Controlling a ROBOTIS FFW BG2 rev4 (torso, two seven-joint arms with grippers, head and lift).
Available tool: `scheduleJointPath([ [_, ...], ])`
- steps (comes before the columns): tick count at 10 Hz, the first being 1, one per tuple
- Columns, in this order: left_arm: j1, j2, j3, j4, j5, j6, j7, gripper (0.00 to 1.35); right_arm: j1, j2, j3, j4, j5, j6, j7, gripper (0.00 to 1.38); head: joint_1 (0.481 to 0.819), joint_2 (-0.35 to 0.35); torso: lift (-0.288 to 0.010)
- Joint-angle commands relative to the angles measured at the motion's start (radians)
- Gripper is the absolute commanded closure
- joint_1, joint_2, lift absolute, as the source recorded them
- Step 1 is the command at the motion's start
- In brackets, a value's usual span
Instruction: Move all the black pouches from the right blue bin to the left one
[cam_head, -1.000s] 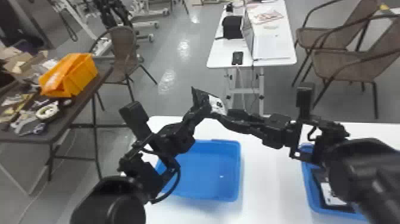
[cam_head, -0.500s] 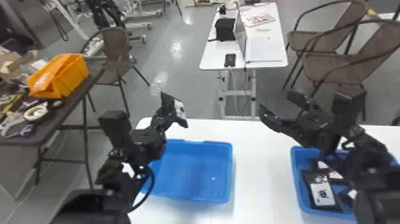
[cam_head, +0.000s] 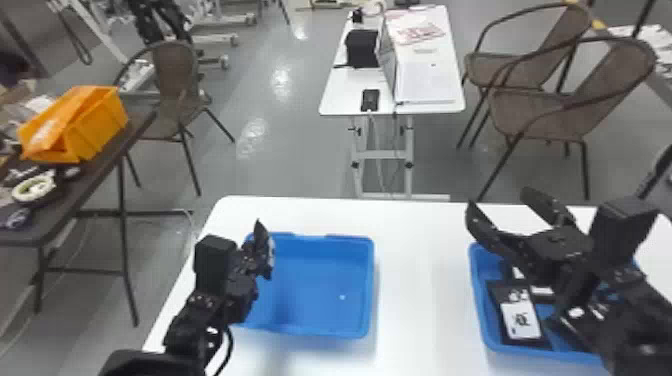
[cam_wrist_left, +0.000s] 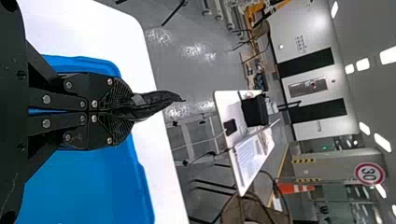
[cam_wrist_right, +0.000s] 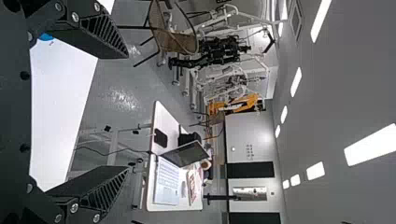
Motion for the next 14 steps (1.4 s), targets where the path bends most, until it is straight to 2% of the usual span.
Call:
scheduleJointPath([
  [1,-0.008,0.013,-0.024,0.039,-0.035,-0.013,0.003,1.2,0.002,0.004,0.005,0.006,0.003,0.002,0.001,0.18,0.695,0.163,0.01],
  [2,-0.011,0.007,-0.018,0.046,-0.029,-0.022,0.003,0.92,0.002,0.004,0.007,0.008,0.007,0.004,0.001,0.18,0.695,0.162,0.01],
  [3,-0.005,0.0,-0.004,0.039,0.009,-0.052,-0.005,0.44,0.002,0.004,0.005,0.006,0.013,0.008,0.001,0.18,0.695,0.162,0.01],
  [4,0.014,-0.004,0.015,0.033,0.081,-0.118,-0.024,0.08,0.004,0.004,0.001,0.008,0.021,0.018,0.001,0.18,0.695,0.161,0.01],
  [5,0.041,-0.016,0.028,-0.022,0.164,-0.163,-0.013,0.07,0.013,0.004,-0.011,0.006,0.02,0.025,0.001,0.18,0.695,0.154,0.01],
  [6,0.075,-0.041,0.05,-0.117,0.195,-0.192,0.013,0.15,0.025,0.002,-0.025,-0.017,0.052,0.025,0.0,0.18,0.695,0.146,0.01],
  [8,0.172,-0.041,0.068,-0.192,0.387,-0.321,0.121,0.18,0.08,0.024,-0.077,-0.069,0.109,0.051,-0.007,0.18,0.695,0.144,0.01],
  [9,0.207,-0.041,0.048,-0.204,0.427,-0.367,0.184,0.19,0.125,0.035,-0.12,-0.089,0.138,0.081,-0.008,0.18,0.695,0.148,0.01],
  [10,0.216,-0.041,0.034,-0.214,0.437,-0.368,0.211,0.19,0.169,0.035,-0.168,-0.097,0.159,0.114,-0.007,0.18,0.695,0.142,0.01],
  [12,0.216,-0.041,-0.005,-0.214,0.477,-0.361,0.257,0.19,0.205,0.035,-0.22,-0.069,0.173,0.2,-0.007,0.18,0.695,0.078,0.01],
  [14,0.219,-0.004,-0.036,-0.214,0.509,-0.365,0.303,0.19,0.191,0.035,-0.223,0.0,0.173,0.223,-0.037,0.18,0.695,0.036,0.01],
])
